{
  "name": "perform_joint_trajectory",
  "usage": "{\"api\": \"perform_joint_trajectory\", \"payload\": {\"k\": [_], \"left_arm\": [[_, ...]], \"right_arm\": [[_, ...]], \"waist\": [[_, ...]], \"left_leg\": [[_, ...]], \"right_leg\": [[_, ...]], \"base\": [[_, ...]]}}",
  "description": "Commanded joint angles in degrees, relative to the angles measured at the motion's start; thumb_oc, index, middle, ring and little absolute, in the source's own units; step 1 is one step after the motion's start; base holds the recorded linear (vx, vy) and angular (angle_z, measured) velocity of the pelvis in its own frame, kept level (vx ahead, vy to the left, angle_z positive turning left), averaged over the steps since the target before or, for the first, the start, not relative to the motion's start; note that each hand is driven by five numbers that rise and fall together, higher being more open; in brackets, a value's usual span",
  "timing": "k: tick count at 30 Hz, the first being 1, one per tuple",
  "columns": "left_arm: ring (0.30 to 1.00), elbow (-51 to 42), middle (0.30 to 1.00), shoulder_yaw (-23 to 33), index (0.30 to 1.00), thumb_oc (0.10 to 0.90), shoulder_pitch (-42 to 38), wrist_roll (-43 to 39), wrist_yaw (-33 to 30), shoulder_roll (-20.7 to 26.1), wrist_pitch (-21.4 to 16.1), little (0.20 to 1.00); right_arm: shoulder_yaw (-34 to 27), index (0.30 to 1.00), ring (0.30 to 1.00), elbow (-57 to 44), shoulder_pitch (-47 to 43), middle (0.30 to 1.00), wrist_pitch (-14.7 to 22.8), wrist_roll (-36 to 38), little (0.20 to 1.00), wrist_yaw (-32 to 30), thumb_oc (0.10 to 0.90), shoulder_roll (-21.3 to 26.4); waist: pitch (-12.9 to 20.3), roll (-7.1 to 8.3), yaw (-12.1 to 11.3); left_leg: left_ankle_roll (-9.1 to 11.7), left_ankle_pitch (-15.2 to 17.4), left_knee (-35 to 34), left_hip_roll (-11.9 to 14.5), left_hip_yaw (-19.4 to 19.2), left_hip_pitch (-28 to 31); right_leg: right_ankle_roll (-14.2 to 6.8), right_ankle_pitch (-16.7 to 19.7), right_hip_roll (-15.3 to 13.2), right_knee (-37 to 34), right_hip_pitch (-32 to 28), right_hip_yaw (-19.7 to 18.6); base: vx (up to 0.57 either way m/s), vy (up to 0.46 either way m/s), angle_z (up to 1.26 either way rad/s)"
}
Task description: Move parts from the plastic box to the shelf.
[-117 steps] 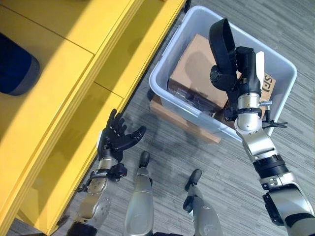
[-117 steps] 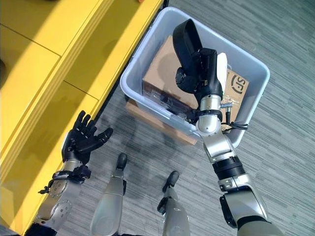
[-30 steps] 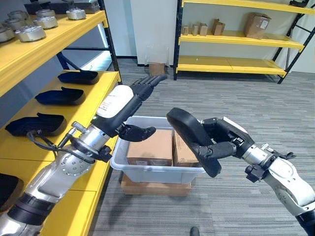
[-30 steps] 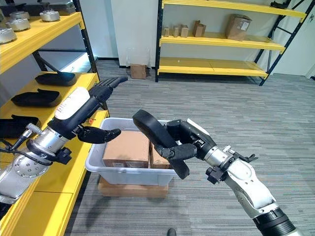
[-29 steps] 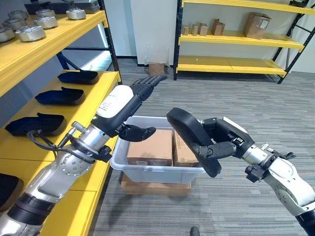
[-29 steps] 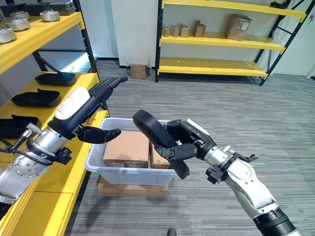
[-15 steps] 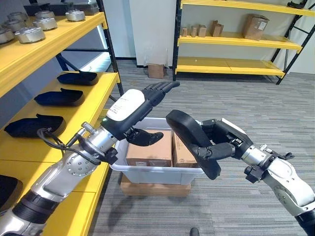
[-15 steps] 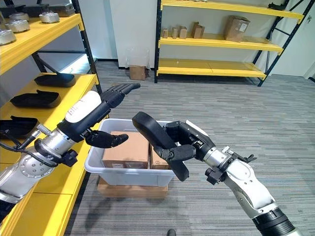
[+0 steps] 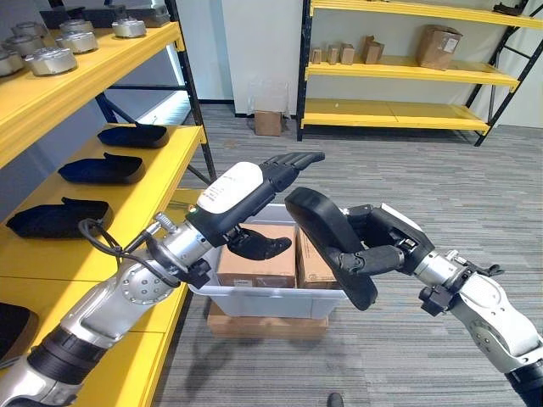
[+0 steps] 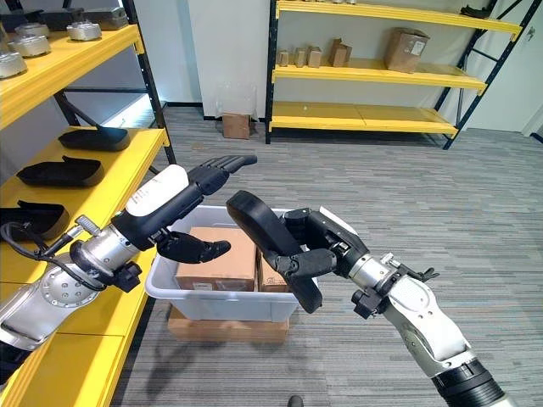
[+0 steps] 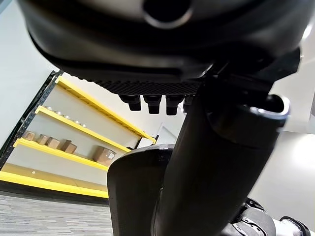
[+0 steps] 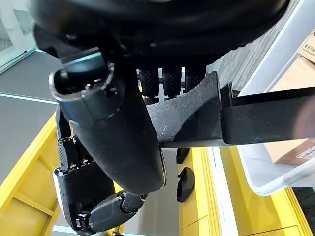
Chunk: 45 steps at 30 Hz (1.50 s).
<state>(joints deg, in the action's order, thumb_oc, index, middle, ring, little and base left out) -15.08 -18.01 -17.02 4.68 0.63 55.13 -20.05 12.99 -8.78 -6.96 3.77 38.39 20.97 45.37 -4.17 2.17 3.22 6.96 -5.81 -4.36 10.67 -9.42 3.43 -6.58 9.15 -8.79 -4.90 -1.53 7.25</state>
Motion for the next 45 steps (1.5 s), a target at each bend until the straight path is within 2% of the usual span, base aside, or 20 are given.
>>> {"api": "perform_joint_trajectory", "payload": {"k": [1,25,45], "left_arm": [[1.000,-0.95,1.000,0.88,1.000,0.900,-5.88,-5.19,-1.90,0.52,-2.99,1.000],[1.000,0.42,1.000,-2.76,1.000,0.900,-9.32,-3.28,-0.69,-0.56,-2.96,1.000],[1.000,0.77,1.000,-3.92,1.000,0.900,-9.76,-3.02,0.27,-1.03,-3.17,1.000]], "right_arm": [[-2.23,0.300,0.300,-3.38,-9.58,0.300,6.78,4.67,0.300,-0.46,0.400,-1.04],[0.90,0.300,0.300,-4.65,-11.40,0.300,6.09,6.04,0.300,1.10,0.400,-3.32],[2.69,0.300,0.300,-6.74,-12.56,0.300,5.29,6.95,0.300,2.66,0.400,-2.79]], "waist": [[5.33,0.77,1.49],[5.22,0.66,1.83],[4.84,0.94,1.90]], "left_leg": [[-0.32,-2.59,-0.21,2.25,-3.49,-4.17],[-0.62,-2.25,-0.11,1.99,-3.74,-4.05],[-0.71,-2.30,0.05,1.97,-3.81,-4.42]], "right_leg": [[-3.71,-10.12,-2.54,-0.05,-8.60,-0.28],[-3.75,-9.97,-2.80,-0.04,-8.12,-1.02],[-3.59,-9.84,-2.71,0.04,-7.76,-1.43]], "base": [[0.00,0.000,0.00],[0.00,0.000,0.00],[0.00,0.000,-0.01]]}}
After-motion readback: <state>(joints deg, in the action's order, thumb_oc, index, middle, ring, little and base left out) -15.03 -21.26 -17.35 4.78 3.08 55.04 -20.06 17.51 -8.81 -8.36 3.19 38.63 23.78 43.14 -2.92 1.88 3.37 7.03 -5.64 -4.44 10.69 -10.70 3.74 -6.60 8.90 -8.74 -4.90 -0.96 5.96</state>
